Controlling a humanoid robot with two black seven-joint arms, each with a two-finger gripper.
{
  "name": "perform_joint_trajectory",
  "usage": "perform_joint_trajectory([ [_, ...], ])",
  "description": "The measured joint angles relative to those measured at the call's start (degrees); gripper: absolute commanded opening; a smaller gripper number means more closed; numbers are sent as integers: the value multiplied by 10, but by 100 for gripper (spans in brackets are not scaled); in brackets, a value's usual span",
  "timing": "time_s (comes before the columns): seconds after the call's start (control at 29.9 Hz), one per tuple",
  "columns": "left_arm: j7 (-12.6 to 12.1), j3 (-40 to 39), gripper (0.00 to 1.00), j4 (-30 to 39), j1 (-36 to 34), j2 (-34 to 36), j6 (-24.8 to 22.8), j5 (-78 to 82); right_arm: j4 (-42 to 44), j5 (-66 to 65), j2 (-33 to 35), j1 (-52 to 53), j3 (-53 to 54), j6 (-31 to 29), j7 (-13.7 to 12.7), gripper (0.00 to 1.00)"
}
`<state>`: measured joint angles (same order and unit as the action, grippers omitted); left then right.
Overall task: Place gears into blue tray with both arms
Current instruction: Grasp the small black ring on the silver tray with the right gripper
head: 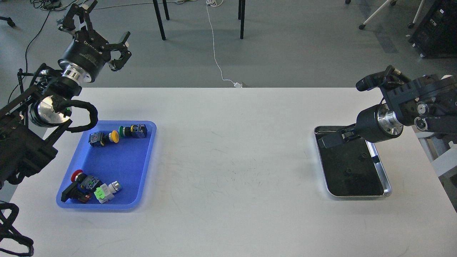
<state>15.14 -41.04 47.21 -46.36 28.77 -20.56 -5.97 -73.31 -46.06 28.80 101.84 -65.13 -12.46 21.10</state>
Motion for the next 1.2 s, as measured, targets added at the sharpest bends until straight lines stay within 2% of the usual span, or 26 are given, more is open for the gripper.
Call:
perform_joint_trajectory([
  [0.17, 0, 0, 98, 1, 0, -8, 1, 0, 38, -38, -3, -60, -3, 18, -2, 84],
  [0.43, 0, 0, 98, 1, 0, -26, 7, 0, 75, -54, -11, -110, -3, 23, -7, 67],
  [0.7, 1, 0, 98, 1, 0, -31, 8, 0, 93, -69, -37, -126, -3, 24, -11, 56],
  [1.04, 2, 0, 98, 1, 2, -22, 5, 0, 107, -72, -53, -140, -7, 24, -12, 47],
  [1.2, 3, 0, 98, 1, 4, -14, 4, 0, 112, -75, -54, -149, -8, 24, -12, 46],
])
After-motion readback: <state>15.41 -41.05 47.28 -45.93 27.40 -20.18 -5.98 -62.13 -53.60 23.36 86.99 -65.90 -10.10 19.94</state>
